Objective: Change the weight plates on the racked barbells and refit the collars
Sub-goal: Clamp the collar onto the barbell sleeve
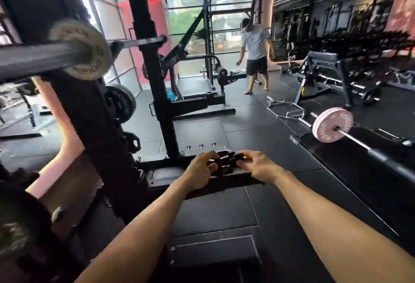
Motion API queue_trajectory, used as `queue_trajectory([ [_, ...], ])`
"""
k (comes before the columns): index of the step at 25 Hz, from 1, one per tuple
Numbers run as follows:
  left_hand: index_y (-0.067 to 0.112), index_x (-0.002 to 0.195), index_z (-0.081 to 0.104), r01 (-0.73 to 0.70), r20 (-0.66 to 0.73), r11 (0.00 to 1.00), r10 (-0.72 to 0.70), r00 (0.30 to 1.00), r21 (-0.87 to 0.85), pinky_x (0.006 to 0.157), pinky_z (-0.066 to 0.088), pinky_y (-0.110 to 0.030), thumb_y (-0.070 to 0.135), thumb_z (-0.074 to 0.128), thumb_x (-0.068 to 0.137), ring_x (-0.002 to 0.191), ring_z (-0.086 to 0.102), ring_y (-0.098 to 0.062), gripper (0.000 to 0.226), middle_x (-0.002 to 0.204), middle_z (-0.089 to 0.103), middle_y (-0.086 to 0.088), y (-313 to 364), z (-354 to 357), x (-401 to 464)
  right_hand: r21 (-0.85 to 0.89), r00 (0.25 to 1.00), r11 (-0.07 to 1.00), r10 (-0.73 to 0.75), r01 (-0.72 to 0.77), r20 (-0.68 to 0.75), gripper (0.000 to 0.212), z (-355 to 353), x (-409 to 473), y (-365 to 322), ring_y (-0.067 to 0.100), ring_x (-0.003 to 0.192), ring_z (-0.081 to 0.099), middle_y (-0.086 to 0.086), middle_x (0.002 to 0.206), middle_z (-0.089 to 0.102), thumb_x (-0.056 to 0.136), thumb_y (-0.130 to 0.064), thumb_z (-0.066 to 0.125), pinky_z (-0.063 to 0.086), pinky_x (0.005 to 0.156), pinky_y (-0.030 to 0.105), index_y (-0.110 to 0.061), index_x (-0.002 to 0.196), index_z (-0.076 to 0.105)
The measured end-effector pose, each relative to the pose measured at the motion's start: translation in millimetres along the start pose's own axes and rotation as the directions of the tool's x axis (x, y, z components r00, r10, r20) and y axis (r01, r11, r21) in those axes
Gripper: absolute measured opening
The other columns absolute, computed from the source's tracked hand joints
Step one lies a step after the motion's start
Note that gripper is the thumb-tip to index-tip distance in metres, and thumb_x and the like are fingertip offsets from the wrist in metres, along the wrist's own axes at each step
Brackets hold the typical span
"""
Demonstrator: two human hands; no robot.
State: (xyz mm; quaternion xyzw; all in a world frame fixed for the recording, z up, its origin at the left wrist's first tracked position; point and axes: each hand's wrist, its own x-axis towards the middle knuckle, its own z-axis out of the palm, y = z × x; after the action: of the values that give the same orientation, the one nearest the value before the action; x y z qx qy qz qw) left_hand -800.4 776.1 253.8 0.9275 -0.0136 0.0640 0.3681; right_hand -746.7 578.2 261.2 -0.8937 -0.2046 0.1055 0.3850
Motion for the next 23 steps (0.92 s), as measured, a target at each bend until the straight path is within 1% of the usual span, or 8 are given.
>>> queue_trajectory([
  [3,0.013,0.111,0.058,-0.087,-0.046,0.996,0.087,0.995,-0.002,0.078,0.037,-0.026,0.007,0.051,0.097,0.093,0.055,-0.022,0.017,0.105,0.057,-0.006,23.8,-48.3,-88.3,0.021,0.998,0.999,-0.046,0.047,-0.053,0.024,16.8,-79.8,-62.2,0.024,0.1,0.064,-0.002,0.101,0.065,0.095,-0.03,0.058,0.048,0.086,0.036,-0.018,0.115,0.064],
  [6,0.01,0.108,0.055,-0.19,-0.068,0.979,0.185,0.98,-0.075,0.076,0.045,-0.034,0.006,0.045,0.099,0.078,0.049,-0.012,0.014,0.087,0.053,0.001,46.9,-101.2,-184.3,0.204,0.999,0.979,-0.016,0.024,-0.041,0.016,33.6,-167.4,-133.4,0.017,0.092,0.065,-0.003,0.105,0.061,0.098,-0.026,0.054,0.054,0.085,0.042,-0.021,0.112,0.057],
  [8,0.015,0.109,0.052,-0.187,-0.062,0.965,0.179,0.982,-0.185,0.083,0.053,-0.045,0.015,0.042,0.102,0.081,0.049,-0.013,0.012,0.087,0.052,0.002,58.8,-135.5,-236.0,0.296,0.998,0.953,-0.046,0.057,-0.041,0.023,38.6,-211.8,-181.9,0.014,0.096,0.065,-0.003,0.117,0.058,0.099,-0.023,0.051,0.054,0.087,0.041,-0.024,0.122,0.054],
  [11,0.021,0.108,0.05,-0.193,-0.14,0.898,0.149,0.979,-0.396,0.09,0.051,-0.053,0.023,0.041,0.104,0.083,0.049,-0.014,0.01,0.085,0.05,0.003,76.2,-174.7,-287.2,0.368,0.997,0.926,-0.078,0.082,-0.025,0.034,40.7,-250.5,-238.6,0.017,0.102,0.066,-0.003,0.133,0.054,0.1,-0.027,0.05,0.057,0.085,0.039,-0.019,0.133,0.048],
  [14,0.016,0.112,0.039,-0.184,-0.26,0.807,0.039,0.965,-0.561,0.082,0.055,-0.047,0.023,0.039,0.104,0.084,0.056,-0.014,0.01,0.099,0.052,-0.004,98.9,-210.3,-332.4,0.392,0.991,0.913,-0.13,0.115,0.014,0.047,43.5,-277.6,-290.4,0.02,0.1,0.069,0.003,0.14,0.052,0.098,-0.032,0.053,0.059,0.076,0.034,-0.018,0.142,0.042],
  [17,0.009,0.118,0.032,-0.113,-0.316,0.761,-0.125,0.94,-0.638,0.064,0.06,-0.035,0.034,0.043,0.102,0.089,0.061,-0.012,0.031,0.112,0.049,-0.006,109.7,-245.7,-360.7,0.403,0.983,0.904,-0.179,0.147,0.044,0.038,46.6,-297.5,-336.8,0.031,0.095,0.071,0.013,0.123,0.064,0.098,-0.031,0.054,0.058,0.083,0.039,-0.013,0.131,0.051],
  [19,0.007,0.123,0.03,-0.063,-0.305,0.73,-0.203,0.93,-0.681,0.061,0.06,-0.036,0.043,0.051,0.097,0.094,0.063,-0.017,0.049,0.116,0.051,-0.006,112.6,-267.9,-370.2,0.436,0.979,0.886,-0.198,0.158,0.048,0.033,49.1,-304.4,-362.0,0.036,0.092,0.071,0.017,0.112,0.068,0.097,-0.03,0.056,0.059,0.083,0.039,-0.01,0.123,0.055],
  [23,0.004,0.13,0.038,-0.016,-0.29,0.697,-0.277,0.916,-0.716,0.057,0.057,-0.031,0.067,0.077,0.05,0.102,0.067,-0.026,0.109,0.126,0.055,-0.014,113.0,-310.5,-380.1,0.448,0.969,0.866,-0.249,0.223,-0.002,0.032,57.5,-308.0,-406.0,0.035,0.072,0.069,0.023,0.088,0.069,0.096,-0.028,0.057,0.061,0.068,0.038,-0.002,0.115,0.056],
])
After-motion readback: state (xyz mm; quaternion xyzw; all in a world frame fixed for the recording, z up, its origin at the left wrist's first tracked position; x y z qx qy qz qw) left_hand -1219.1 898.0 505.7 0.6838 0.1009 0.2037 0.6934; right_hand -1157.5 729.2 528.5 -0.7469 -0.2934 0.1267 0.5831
